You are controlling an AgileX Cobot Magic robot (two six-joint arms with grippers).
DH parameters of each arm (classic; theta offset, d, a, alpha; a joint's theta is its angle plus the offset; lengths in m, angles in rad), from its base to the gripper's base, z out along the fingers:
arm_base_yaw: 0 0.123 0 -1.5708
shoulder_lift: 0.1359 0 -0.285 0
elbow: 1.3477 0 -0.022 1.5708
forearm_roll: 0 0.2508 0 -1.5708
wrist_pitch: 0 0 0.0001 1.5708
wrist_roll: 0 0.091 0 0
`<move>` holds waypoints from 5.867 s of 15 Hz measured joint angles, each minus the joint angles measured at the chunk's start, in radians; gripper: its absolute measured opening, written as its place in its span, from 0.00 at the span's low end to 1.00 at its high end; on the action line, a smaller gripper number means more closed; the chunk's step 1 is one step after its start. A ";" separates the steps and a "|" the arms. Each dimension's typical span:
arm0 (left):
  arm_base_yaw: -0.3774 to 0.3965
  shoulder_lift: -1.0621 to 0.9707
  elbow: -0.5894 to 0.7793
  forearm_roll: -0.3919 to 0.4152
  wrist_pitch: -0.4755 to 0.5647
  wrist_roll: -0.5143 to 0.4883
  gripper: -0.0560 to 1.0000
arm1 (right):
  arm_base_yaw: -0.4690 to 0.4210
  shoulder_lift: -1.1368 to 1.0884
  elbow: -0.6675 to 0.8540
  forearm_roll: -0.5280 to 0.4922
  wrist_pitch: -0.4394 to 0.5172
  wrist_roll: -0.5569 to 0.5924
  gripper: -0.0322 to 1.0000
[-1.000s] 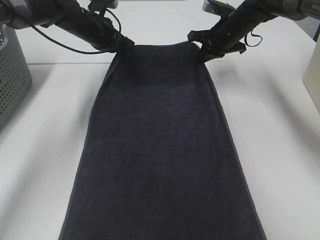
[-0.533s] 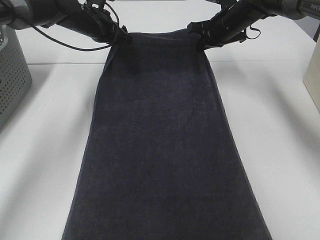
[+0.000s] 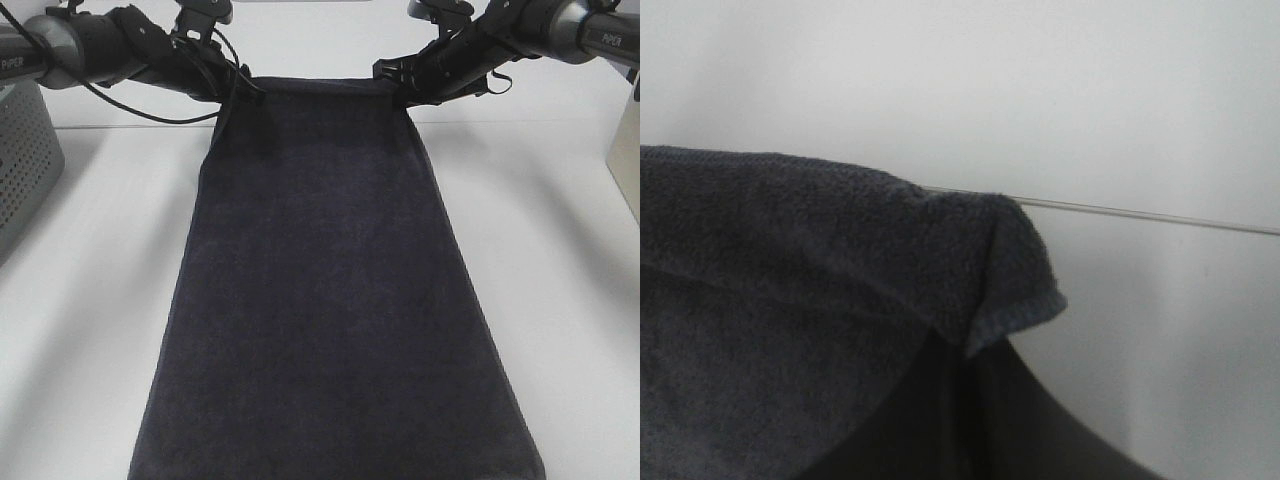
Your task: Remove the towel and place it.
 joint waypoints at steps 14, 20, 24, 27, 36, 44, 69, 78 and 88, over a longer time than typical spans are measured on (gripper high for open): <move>0.000 0.105 0.000 -0.018 -0.251 -0.040 0.82 | 0.000 0.070 0.000 0.084 -0.162 -0.105 0.76; 0.000 0.099 0.000 -0.002 -0.121 -0.045 0.89 | -0.001 0.070 0.000 0.073 -0.185 -0.105 0.77; 0.001 0.058 0.000 0.068 0.159 -0.071 0.89 | -0.001 0.069 0.000 0.035 -0.052 -0.105 0.76; 0.001 -0.030 0.000 0.132 0.417 -0.158 0.89 | -0.001 0.005 0.000 0.013 0.206 -0.090 0.76; 0.058 -0.491 -0.005 0.467 0.903 -0.698 0.89 | -0.033 -0.477 -0.004 -0.162 0.660 0.169 0.76; 0.365 -0.877 0.331 0.514 0.963 -0.695 0.89 | -0.129 -1.057 0.480 -0.274 0.662 0.240 0.76; 0.351 -2.554 1.576 0.490 0.945 -0.593 0.89 | -0.129 -2.556 1.743 -0.370 0.570 0.208 0.76; 0.351 -2.557 1.616 0.563 0.849 -0.707 0.89 | -0.129 -2.556 1.746 -0.349 0.559 0.209 0.76; 0.351 -2.557 1.616 0.563 0.846 -0.708 0.89 | -0.129 -2.556 1.746 -0.378 0.559 0.207 0.76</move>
